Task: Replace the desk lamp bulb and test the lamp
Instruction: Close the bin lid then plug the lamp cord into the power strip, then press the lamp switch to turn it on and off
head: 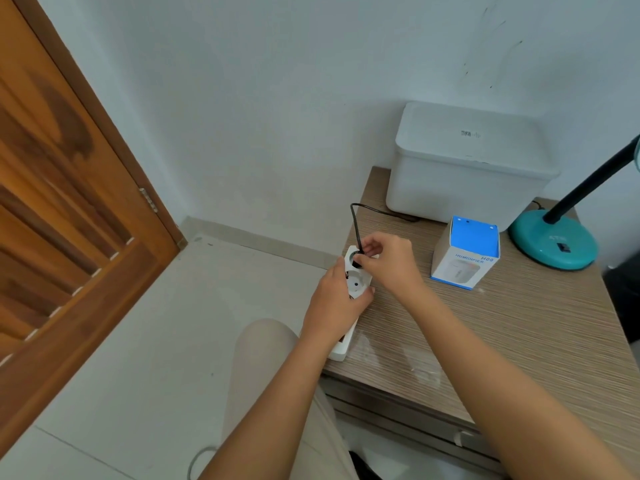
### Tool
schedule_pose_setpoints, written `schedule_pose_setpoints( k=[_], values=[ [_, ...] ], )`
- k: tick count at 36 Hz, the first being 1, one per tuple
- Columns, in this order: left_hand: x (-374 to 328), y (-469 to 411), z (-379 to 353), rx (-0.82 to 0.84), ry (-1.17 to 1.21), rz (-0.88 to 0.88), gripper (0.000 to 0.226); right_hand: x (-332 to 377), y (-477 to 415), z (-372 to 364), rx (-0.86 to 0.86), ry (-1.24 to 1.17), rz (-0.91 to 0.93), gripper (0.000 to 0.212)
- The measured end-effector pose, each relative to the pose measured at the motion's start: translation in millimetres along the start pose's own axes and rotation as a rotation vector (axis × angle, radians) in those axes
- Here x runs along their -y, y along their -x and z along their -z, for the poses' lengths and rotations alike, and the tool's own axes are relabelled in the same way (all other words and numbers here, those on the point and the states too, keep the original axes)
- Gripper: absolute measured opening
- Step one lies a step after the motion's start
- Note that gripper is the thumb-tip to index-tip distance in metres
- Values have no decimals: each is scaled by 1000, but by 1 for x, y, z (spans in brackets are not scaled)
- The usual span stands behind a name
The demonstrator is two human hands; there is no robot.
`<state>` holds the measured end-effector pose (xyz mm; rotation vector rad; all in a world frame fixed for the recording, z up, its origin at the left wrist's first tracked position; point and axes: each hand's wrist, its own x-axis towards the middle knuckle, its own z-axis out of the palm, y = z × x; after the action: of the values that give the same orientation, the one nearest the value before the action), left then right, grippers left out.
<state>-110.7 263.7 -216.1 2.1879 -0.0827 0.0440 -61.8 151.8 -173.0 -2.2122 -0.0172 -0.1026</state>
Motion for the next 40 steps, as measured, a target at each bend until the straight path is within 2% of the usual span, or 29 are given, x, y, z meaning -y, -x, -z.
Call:
schedule_pose_setpoints(
  k=[5, 17, 25, 27, 30, 35, 37, 40],
  values=[
    [0, -1, 0, 2, 8, 7, 51, 2, 1, 1, -42, -1, -3, 3],
    [-1, 2, -1, 27, -8, 39, 56, 8, 2, 0, 23, 144, -28, 6],
    [-10, -1, 12, 144, -1, 106, 63, 15, 20, 9, -15, 114, -3, 14],
    [-12, 0, 17, 165, -30, 114, 59, 15, 30, 18, -10, 105, 0, 16],
    [-19, 1, 26, 126, -78, 82, 43, 9, 49, 38, 8, 114, -15, 20],
    [-54, 0, 31, 46, -59, 24, 37, -14, 86, 77, -2, 109, -86, 24],
    [-73, -3, 23, 33, -39, -28, 53, -28, 101, 95, -24, 129, -112, 24],
    [-105, -7, 2, 48, 4, -86, 58, -47, 121, 125, -55, 176, -121, 23]
  ],
)
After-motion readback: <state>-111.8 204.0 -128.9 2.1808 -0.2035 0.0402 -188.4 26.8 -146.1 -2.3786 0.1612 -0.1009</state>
